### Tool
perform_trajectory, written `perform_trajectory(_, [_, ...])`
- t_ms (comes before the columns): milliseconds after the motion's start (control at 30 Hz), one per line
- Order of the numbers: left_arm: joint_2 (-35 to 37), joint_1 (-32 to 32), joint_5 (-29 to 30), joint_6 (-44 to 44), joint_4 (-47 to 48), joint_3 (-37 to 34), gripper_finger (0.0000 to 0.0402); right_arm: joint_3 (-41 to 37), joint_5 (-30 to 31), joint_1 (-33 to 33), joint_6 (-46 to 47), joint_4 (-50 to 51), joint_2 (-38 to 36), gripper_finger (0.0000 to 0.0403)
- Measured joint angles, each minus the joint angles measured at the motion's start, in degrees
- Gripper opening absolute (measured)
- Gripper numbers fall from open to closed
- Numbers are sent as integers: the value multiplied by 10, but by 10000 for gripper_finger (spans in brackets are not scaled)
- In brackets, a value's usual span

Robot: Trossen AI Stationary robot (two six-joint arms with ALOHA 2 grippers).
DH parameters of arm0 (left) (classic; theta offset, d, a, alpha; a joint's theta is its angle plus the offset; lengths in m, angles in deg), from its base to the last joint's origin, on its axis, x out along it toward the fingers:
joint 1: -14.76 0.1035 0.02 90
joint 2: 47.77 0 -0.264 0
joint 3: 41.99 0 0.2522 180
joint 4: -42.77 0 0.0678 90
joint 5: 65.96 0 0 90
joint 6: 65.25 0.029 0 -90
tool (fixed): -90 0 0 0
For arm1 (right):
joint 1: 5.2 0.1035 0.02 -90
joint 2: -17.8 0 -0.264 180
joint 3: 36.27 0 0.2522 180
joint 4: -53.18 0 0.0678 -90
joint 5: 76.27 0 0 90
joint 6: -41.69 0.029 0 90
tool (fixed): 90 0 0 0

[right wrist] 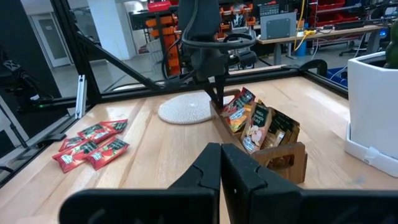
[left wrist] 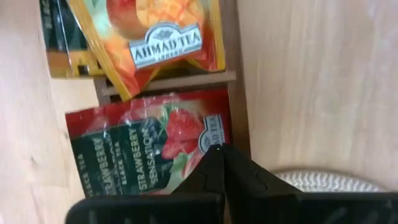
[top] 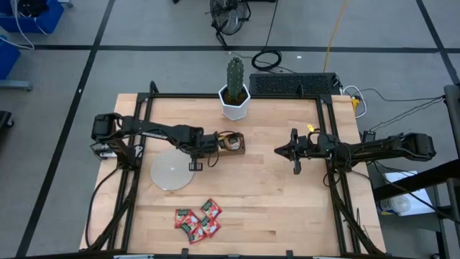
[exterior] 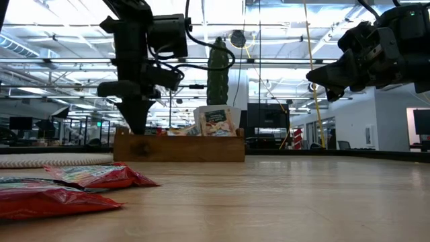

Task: Pick & Place Tea
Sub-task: Put the red tea bag into the left section of the wooden organizer

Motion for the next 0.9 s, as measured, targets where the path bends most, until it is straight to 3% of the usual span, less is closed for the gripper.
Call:
perform_trajectory(367, [0,11,-22,-3,-3,0,1,0,0,0,0,0,0,0])
perform_trajectory(700, [-66,39,-51,-4,-21,2,0,0,-2,0,0,1,0,0])
perform_trajectory(900, [-76,22,35,-13,-17,1,0,0,-2,0,0,0,0,0])
